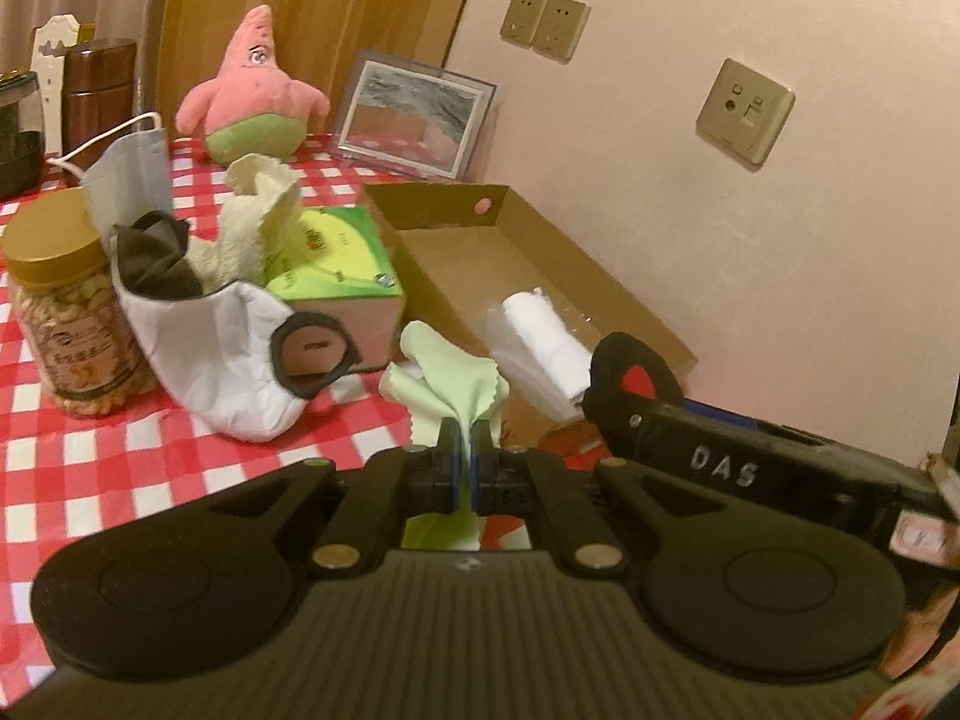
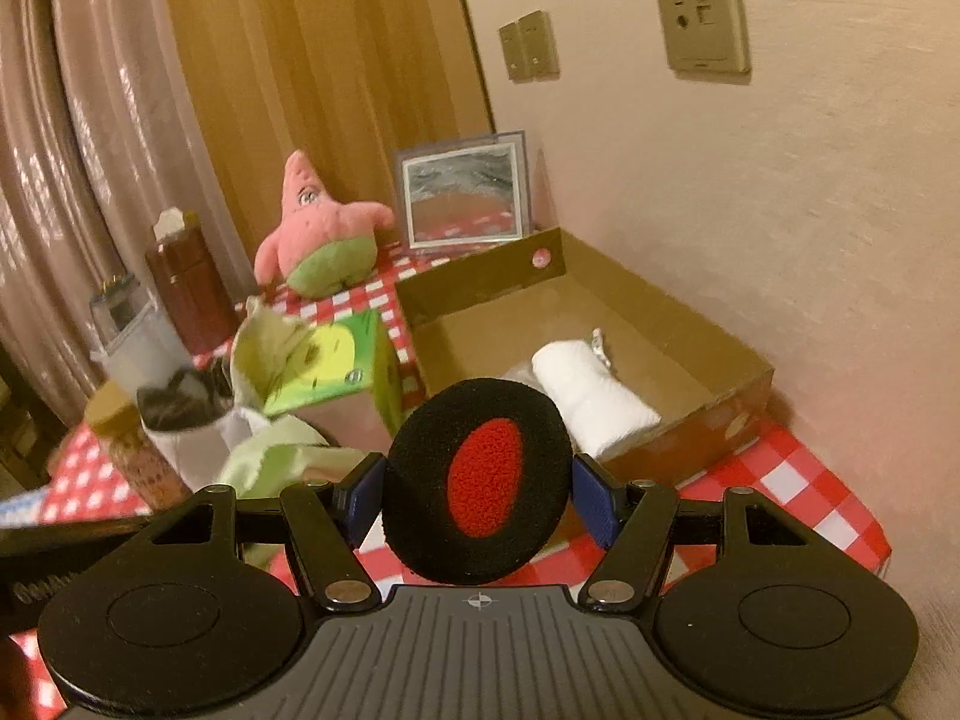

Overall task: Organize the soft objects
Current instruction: 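Lift the green cloth and earmuff pad and carry them over the tray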

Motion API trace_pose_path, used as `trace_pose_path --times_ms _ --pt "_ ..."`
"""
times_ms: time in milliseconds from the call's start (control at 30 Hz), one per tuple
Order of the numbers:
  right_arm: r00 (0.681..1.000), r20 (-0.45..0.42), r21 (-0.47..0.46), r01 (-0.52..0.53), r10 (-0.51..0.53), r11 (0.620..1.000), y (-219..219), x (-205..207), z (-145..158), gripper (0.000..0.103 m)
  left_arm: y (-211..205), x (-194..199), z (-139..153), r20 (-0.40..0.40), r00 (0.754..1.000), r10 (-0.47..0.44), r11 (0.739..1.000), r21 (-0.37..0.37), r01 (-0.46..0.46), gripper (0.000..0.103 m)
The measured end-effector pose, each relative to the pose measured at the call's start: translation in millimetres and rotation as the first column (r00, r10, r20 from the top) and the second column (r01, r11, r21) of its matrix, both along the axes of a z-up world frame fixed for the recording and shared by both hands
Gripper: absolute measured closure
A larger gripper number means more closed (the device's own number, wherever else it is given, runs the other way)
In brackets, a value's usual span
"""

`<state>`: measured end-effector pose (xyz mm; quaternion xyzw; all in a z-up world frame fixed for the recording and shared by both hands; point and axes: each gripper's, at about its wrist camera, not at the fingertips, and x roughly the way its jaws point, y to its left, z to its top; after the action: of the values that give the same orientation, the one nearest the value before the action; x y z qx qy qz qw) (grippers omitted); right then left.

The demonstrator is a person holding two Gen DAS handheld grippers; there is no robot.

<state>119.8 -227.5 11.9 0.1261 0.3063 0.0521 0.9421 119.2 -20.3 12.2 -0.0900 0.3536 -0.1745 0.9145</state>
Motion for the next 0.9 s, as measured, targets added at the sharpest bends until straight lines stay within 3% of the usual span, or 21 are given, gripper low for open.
trace_pose_path --times_ms 400,900 --pt "0.999 0.042 -0.028 0.028 -0.026 0.999 -56.3 39.8 37.1 0.037 -38.6 35.8 17.3 0.009 1.0 -0.025 0.996 -0.086 0.026 0.101" --pt "1.0 -0.021 -0.061 -0.017 0.016 0.998 -94.0 105.1 9.2 0.037 -81.3 115.5 9.6 -0.001 1.0 -0.028 0.99 -0.141 0.027 0.101"
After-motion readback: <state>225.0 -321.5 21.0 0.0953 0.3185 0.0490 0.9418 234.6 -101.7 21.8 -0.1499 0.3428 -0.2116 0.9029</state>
